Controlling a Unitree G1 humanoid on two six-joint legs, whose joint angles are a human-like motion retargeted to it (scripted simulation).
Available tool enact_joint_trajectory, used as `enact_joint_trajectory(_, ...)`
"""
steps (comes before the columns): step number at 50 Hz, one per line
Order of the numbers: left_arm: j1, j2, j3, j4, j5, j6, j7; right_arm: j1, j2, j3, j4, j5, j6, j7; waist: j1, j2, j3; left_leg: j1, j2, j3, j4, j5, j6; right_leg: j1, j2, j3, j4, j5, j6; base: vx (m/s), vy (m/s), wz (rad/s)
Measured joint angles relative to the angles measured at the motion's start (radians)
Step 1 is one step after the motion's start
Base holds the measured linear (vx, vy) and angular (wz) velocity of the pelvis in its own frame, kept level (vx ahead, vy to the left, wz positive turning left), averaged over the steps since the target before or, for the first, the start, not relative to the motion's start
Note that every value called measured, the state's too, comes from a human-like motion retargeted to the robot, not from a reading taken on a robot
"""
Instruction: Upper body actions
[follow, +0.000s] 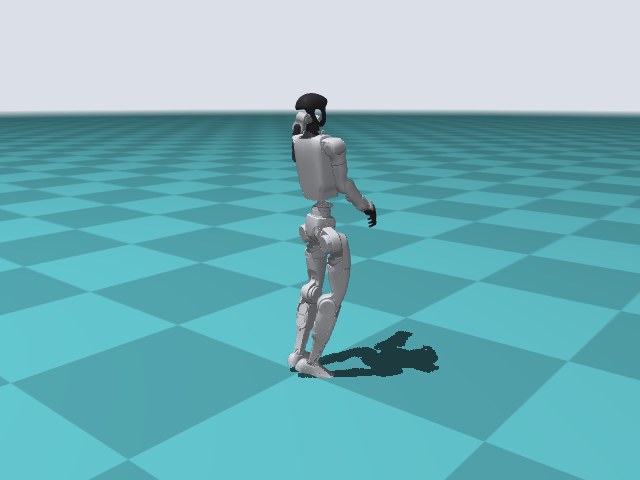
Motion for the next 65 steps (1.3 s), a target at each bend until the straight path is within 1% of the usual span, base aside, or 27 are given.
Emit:
enact_joint_trajectory(2,-0.115,-0.043,0.044,0.0,0.027,0.0,-0.021,0.192,-0.052,-0.026,0.047,-0.063,0.031,-0.022,-0.115,0.044,0.035,0.047,0.016,-0.057,-0.144,0.044,0.034,-0.061,-0.042,-0.067,0.222,0.184,0.0,0.25,-0.06,1.4)
enact_joint_trajectory(3,-0.186,-0.062,0.063,0.0,0.047,0.0,-0.038,0.262,-0.078,-0.05,0.08,-0.099,0.073,-0.053,-0.168,0.077,0.07,0.058,0.048,-0.09,-0.183,0.062,0.038,-0.136,-0.083,-0.069,0.389,0.292,0.013,-0.28,-0.17,1.26)
enact_joint_trajectory(5,-0.351,-0.095,0.104,0.0,0.063,0.0,-0.052,0.36,-0.121,-0.112,0.147,-0.132,0.168,-0.125,-0.265,0.111,0.156,0.059,0.036,-0.143,-0.217,0.081,0.086,-0.287,-0.127,-0.026,0.663,0.388,-0.032,-0.47,-0.04,0.92)
enact_joint_trajectory(7,-0.536,-0.14,0.148,0.0,0.035,0.0,-0.026,0.399,-0.165,-0.168,0.247,-0.075,0.217,-0.191,-0.296,0.122,0.218,0.058,0.032,-0.122,-0.228,0.096,0.109,-0.414,-0.174,-0.002,0.886,0.281,-0.084,-0.3,0.13,-0.11)
enact_joint_trajectory(8,-0.625,-0.164,0.2,0.0,-0.005,0.0,0.011,0.398,-0.182,-0.192,0.316,-0.03,0.234,-0.22,-0.318,0.119,0.245,0.06,0.029,-0.122,-0.234,0.097,0.121,-0.471,-0.214,-0.012,0.985,0.237,-0.107,-0.26,0.16,0.01)
enact_joint_trajectory(10,-0.769,-0.219,0.293,0.0,-0.104,0.0,0.103,0.367,-0.227,-0.239,0.476,0.039,0.281,-0.265,-0.382,0.106,0.288,0.057,0.015,-0.135,-0.249,0.107,0.136,-0.574,-0.238,-0.003,1.132,0.182,-0.121,-0.21,0.19,0.35)
enact_joint_trajectory(12,-0.856,-0.231,0.314,0.0,-0.191,0.0,0.183,0.331,-0.272,-0.286,0.637,0.061,0.346,-0.281,-0.419,0.098,0.293,0.052,0.003,-0.147,-0.268,0.121,0.14,-0.654,-0.225,0.023,1.214,0.154,-0.096,0.09,0.14,0.3)
enact_joint_trajectory(15,-0.933,-0.212,0.319,0.0,-0.256,0.0,0.241,0.313,-0.314,-0.331,0.768,0.094,0.398,-0.308,-0.434,0.099,0.251,0.044,-0.019,-0.142,-0.299,0.128,0.152,-0.7,-0.224,0.016,1.249,0.114,-0.079,0.38,-0.04,-0.05)
enact_joint_trajectory(17,-0.95,-0.181,0.325,0.0,-0.252,0.0,0.235,0.317,-0.319,-0.366,0.768,0.139,0.393,-0.324,-0.423,0.093,0.225,0.03,-0.035,-0.137,-0.31,0.13,0.151,-0.68,-0.239,0.016,1.213,0.108,-0.078,0.2,-0.13,-0.12)
enact_joint_trajectory(20,-0.914,-0.119,0.33,0.0,-0.201,0.0,0.18,0.304,-0.299,-0.427,0.768,0.223,0.36,-0.33,-0.392,0.063,0.197,0.012,-0.079,-0.124,-0.321,0.13,0.146,-0.601,-0.25,0.048,1.073,0.134,-0.049,-0.01,-0.11,-0.11)
enact_joint_trajectory(23,-0.8,-0.082,0.33,0.0,-0.149,0.0,0.124,0.26,-0.261,-0.46,0.768,0.276,0.326,-0.306,-0.362,0.038,0.167,-0.002,-0.122,-0.111,-0.336,0.128,0.14,-0.478,-0.2,0.11,0.805,0.143,0.034,-0.05,-0.02,-0.07)
enact_joint_trajectory(25,-0.679,-0.071,0.329,0.0,-0.129,0.0,0.102,0.215,-0.235,-0.46,0.761,0.284,0.307,-0.277,-0.348,0.023,0.141,-0.005,-0.153,-0.103,-0.35,0.125,0.135,-0.386,-0.16,0.173,0.567,0.137,0.088,-0.03,0.08,-0.05)
enact_joint_trajectory(27,-0.513,-0.064,0.319,0.0,-0.121,0.0,0.091,0.185,-0.203,-0.435,0.752,0.252,0.294,-0.242,-0.333,0.011,0.09,0.005,-0.164,-0.088,-0.364,0.115,0.125,-0.271,-0.113,0.209,0.291,0.045,0.123,0.02,0.1,-0.56)
enact_joint_trajectory(28,-0.436,-0.058,0.31,0.0,-0.117,0.0,0.086,0.16,-0.192,-0.411,0.737,0.226,0.285,-0.228,-0.304,0.014,0.076,0.001,-0.164,-0.051,-0.373,0.113,0.12,-0.221,-0.133,0.116,0.204,-0.058,0.11,-0.02,0.08,-1.15)
enact_joint_trajectory(29,-0.347,-0.06,0.309,0.0,-0.11,0.0,0.078,0.151,-0.183,-0.387,0.726,0.191,0.28,-0.212,-0.287,0.006,0.053,0.012,-0.168,-0.032,-0.374,0.106,0.112,-0.18,-0.127,0.075,0.126,-0.094,0.085,0.01,0.04,-1.06)
enact_joint_trajectory(30,-0.251,-0.067,0.312,0.0,-0.101,0.0,0.067,0.15,-0.174,-0.362,0.717,0.152,0.276,-0.194,-0.276,-0.007,0.026,0.03,-0.174,-0.022,-0.372,0.097,0.103,-0.143,-0.107,0.059,0.052,-0.096,0.055,0.04,-0.02,-0.81)
enact_joint_trajectory(32,-0.057,-0.104,0.312,0.0,-0.076,0.0,0.039,0.144,-0.161,-0.319,0.684,0.069,0.266,-0.155,-0.214,-0.012,-0.004,0.048,-0.159,0.021,-0.369,0.096,0.083,-0.115,-0.098,0.129,-0.025,-0.037,0.081,-0.1,-0.07,-0.83)
enact_joint_trajectory(33,0.028,-0.132,0.299,0.0,-0.06,0.0,0.023,0.139,-0.157,-0.31,0.663,0.036,0.26,-0.141,-0.183,0.0,-0.011,0.048,-0.137,0.029,-0.366,0.1,0.075,-0.11,-0.096,0.132,-0.048,-0.014,0.096,-0.26,-0.1,-0.5)
enact_joint_trajectory(35,0.169,-0.175,0.26,0.0,-0.02,0.033,-0.014,0.131,-0.159,-0.302,0.606,-0.029,0.243,-0.126,-0.149,0.011,-0.019,0.05,-0.115,0.028,-0.355,0.103,0.064,-0.095,-0.068,0.103,-0.096,0.017,0.078,-0.31,-0.16,-0.12)
enact_joint_trajectory(37,0.25,-0.179,0.218,0.0,0.015,0.063,-0.043,0.13,-0.16,-0.283,0.553,-0.083,0.219,-0.135,-0.138,0.002,-0.021,0.058,-0.119,0.035,-0.344,0.098,0.063,-0.065,-0.046,0.101,-0.13,0.025,0.055,-0.16,-0.16,-0.07)
enact_joint_trajectory(40,0.298,-0.169,0.186,0.0,0.036,0.067,-0.056,0.145,-0.153,-0.259,0.508,-0.129,0.199,-0.163,-0.149,0.007,-0.037,0.073,-0.101,0.028,-0.339,0.092,0.054,-0.038,-0.036,0.103,-0.151,0.027,0.056,-0.08,-0.01,0.11)
enact_joint_trajectory(43,0.298,-0.142,0.189,0.0,0.037,0.041,-0.048,0.182,-0.156,-0.24,0.508,-0.141,0.205,-0.195,-0.155,0.014,-0.051,0.075,-0.095,0.011,-0.337,0.092,0.047,-0.02,-0.026,0.094,-0.167,0.023,0.054,0.02,0.08,0.29)
enact_joint_trajectory(47,0.236,-0.112,0.243,0.0,0.016,0.0,-0.026,0.239,-0.166,-0.216,0.569,-0.139,0.242,-0.201,-0.14,0.007,-0.046,0.061,-0.1,-0.017,-0.338,0.101,0.047,-0.013,-0.027,0.068,-0.18,0.02,0.047,0.06,0.02,0.38)
enact_joint_trajectory(52,0.15,-0.153,0.318,0.0,-0.018,0.0,0.004,0.296,-0.177,-0.169,0.691,-0.187,0.323,-0.159,-0.113,-0.007,-0.05,0.054,-0.105,-0.045,-0.341,0.107,0.048,0.0,-0.029,0.041,-0.19,0.014,0.044,0.03,0.02,0.28)
enact_joint_trajectory(56,0.125,-0.174,0.338,0.0,-0.03,0.0,0.017,0.324,-0.177,-0.165,0.742,-0.209,0.359,-0.154,-0.107,-0.009,-0.058,0.056,-0.105,-0.057,-0.343,0.106,0.048,0.009,-0.027,0.03,-0.194,0.009,0.045,0.0,0.01,0.05)
enact_joint_trajectory(60,0.114,-0.172,0.349,0.0,-0.026,0.0,0.014,0.333,-0.174,-0.194,0.758,-0.204,0.37,-0.158,-0.127,0.002,-0.068,0.056,-0.104,-0.058,-0.348,0.107,0.048,0.009,-0.027,0.025,-0.197,0.011,0.045,0.0,0.0,0.0)
enact_joint_trajectory(65,0.132,-0.167,0.345,0.0,-0.022,0.0,0.009,0.316,-0.167,-0.239,0.741,-0.169,0.349,-0.172,-0.151,0.022,-0.073,0.056,-0.106,-0.051,-0.354,0.108,0.051,-0.001,-0.027,0.023,-0.198,0.019,0.04,0.01,0.06,-0.08)
